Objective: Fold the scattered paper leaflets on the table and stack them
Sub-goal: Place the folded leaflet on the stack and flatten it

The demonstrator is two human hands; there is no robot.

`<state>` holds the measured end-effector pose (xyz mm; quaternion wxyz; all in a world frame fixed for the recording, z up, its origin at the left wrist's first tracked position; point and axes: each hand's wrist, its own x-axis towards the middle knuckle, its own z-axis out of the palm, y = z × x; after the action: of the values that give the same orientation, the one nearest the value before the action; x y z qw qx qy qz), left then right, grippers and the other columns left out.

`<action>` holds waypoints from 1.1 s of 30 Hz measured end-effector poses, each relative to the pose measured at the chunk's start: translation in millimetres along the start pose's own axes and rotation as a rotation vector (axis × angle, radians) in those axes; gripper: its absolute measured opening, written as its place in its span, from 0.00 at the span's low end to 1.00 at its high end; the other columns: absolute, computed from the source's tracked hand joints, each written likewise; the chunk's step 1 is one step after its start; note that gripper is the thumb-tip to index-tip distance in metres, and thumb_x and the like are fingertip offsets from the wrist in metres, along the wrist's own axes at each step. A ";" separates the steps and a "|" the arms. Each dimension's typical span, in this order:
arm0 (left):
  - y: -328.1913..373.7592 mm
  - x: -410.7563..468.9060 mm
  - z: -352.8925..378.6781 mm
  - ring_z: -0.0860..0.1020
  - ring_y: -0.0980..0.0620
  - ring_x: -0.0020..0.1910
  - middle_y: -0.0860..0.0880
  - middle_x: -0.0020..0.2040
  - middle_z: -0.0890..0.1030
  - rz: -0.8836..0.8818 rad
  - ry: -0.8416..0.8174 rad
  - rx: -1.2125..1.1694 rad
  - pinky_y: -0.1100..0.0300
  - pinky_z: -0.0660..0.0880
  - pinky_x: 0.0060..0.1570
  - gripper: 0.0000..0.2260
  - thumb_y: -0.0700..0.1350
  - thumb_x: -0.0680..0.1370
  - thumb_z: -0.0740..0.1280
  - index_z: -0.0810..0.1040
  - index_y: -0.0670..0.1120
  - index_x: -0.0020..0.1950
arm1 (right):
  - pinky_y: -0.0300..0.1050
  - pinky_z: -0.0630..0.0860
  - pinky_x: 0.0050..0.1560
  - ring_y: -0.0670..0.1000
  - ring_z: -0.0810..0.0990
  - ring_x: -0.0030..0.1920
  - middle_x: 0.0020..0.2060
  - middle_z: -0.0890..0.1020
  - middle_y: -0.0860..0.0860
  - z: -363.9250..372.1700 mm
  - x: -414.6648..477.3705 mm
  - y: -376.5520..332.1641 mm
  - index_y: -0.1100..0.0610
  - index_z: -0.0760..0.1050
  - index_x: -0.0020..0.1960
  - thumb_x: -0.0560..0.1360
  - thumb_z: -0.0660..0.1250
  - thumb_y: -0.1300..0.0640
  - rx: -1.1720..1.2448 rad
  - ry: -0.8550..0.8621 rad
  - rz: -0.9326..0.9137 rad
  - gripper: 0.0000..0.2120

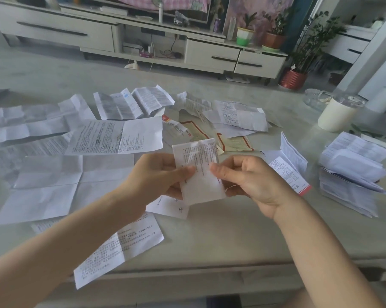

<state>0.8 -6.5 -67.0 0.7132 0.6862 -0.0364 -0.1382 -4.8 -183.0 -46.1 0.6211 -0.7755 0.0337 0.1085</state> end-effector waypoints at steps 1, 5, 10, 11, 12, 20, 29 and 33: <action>0.2 -0.3 -0.2 0.83 0.50 0.34 0.44 0.39 0.85 -0.010 -0.014 0.002 0.62 0.78 0.30 0.04 0.37 0.74 0.68 0.82 0.42 0.44 | 0.33 0.71 0.27 0.44 0.72 0.25 0.27 0.76 0.49 0.1 -0.2 0.5 0.58 0.74 0.34 0.71 0.71 0.58 -0.022 0.015 -0.003 0.09; -1.1 -0.6 0.8 0.83 0.51 0.33 0.47 0.37 0.85 -0.042 -0.018 -0.002 0.62 0.78 0.30 0.05 0.39 0.76 0.66 0.82 0.44 0.44 | 0.34 0.67 0.23 0.44 0.70 0.21 0.21 0.74 0.48 2.5 0.2 -0.9 0.59 0.72 0.32 0.72 0.70 0.59 -0.093 0.062 -0.052 0.12; -0.8 0.1 -5.2 0.83 0.49 0.36 0.45 0.41 0.85 -0.036 -0.005 0.045 0.62 0.78 0.31 0.05 0.40 0.76 0.66 0.81 0.42 0.47 | 0.37 0.68 0.23 0.46 0.73 0.23 0.27 0.78 0.51 5.1 -0.9 -2.8 0.57 0.74 0.46 0.76 0.63 0.66 0.010 -0.156 0.003 0.06; 0.0 -0.9 -6.5 0.83 0.48 0.37 0.44 0.42 0.85 -0.039 -0.019 0.037 0.62 0.79 0.32 0.05 0.39 0.76 0.66 0.81 0.42 0.48 | 0.37 0.69 0.24 0.46 0.73 0.23 0.27 0.78 0.51 5.1 0.5 -2.4 0.57 0.74 0.46 0.76 0.61 0.68 0.037 -0.164 0.024 0.07; 0.9 -1.9 -7.2 0.83 0.47 0.37 0.43 0.42 0.84 -0.041 -0.031 0.018 0.61 0.79 0.33 0.05 0.37 0.76 0.65 0.80 0.43 0.48 | 0.37 0.69 0.24 0.46 0.74 0.23 0.28 0.78 0.51 5.5 1.9 -2.5 0.57 0.74 0.44 0.76 0.61 0.69 0.063 -0.153 0.040 0.09; 7.2 -0.2 -6.2 0.82 0.43 0.34 0.39 0.39 0.82 -0.141 -0.033 -0.347 0.58 0.79 0.31 0.07 0.37 0.78 0.57 0.74 0.43 0.45 | 0.33 0.71 0.27 0.41 0.78 0.33 0.34 0.80 0.48 11.3 10.1 3.5 0.56 0.73 0.30 0.75 0.56 0.75 -0.112 0.106 -0.215 0.21; -7.1 -4.0 -0.2 0.83 0.49 0.34 0.44 0.38 0.84 -0.063 -0.006 0.011 0.61 0.79 0.32 0.03 0.40 0.76 0.66 0.80 0.42 0.46 | 0.36 0.75 0.32 0.43 0.77 0.34 0.36 0.82 0.49 14.0 3.9 6.5 0.59 0.81 0.39 0.75 0.56 0.71 -0.024 0.014 -0.261 0.18; -6.5 -4.3 -0.5 0.80 0.52 0.28 0.48 0.33 0.83 0.033 0.028 0.102 0.64 0.76 0.29 0.04 0.38 0.76 0.66 0.81 0.43 0.43 | 0.35 0.76 0.38 0.43 0.80 0.37 0.38 0.83 0.49 7.9 -4.2 8.7 0.55 0.82 0.44 0.75 0.64 0.69 -0.053 -0.060 -0.247 0.12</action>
<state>-4.2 -5.1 -72.9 0.6799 0.7229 -0.0449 -0.1147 -11.5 -177.7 -55.1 0.6096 -0.7864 -0.0836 0.0550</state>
